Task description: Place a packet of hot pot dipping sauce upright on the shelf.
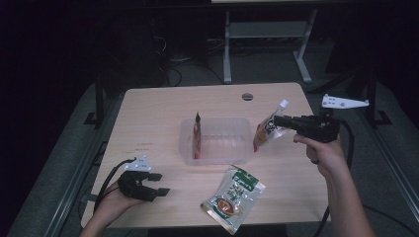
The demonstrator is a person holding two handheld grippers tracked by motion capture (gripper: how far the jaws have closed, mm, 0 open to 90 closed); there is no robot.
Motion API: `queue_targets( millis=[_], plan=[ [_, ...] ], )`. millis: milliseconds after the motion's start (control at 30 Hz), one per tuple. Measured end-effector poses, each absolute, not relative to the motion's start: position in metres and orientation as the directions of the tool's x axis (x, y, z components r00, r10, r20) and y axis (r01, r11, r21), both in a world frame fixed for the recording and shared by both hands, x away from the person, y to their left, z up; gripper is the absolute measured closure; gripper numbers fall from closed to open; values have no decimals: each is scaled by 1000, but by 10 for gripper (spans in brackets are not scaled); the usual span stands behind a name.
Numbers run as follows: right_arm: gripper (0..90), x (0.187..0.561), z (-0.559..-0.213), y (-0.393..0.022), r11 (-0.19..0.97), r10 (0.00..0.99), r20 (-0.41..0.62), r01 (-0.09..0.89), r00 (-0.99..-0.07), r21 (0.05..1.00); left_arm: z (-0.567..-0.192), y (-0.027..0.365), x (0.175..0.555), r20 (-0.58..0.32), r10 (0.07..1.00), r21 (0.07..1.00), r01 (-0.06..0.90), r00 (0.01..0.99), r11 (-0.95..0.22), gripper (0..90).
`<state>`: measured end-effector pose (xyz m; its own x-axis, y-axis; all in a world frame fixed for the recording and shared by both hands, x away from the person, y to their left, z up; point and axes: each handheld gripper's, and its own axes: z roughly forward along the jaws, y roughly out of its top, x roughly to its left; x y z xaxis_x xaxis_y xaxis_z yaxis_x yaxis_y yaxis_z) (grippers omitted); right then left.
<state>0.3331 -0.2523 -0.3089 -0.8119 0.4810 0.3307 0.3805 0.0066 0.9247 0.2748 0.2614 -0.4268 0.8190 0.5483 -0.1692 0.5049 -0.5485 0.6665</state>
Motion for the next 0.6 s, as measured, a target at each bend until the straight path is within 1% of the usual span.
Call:
queue_targets(
  millis=[233, 600],
  plan=[
    [899, 348, -305, -236, 8, 452, 339, 384, -825, 923, -428, 267, 273, -173, 559, 668, 513, 811, -539, 341],
    [899, 370, -314, -217, 14, 427, 364, 408, -828, 913, -431, 270, 274, -179, 567, 664, 524, 804, -533, 324]
  ],
)
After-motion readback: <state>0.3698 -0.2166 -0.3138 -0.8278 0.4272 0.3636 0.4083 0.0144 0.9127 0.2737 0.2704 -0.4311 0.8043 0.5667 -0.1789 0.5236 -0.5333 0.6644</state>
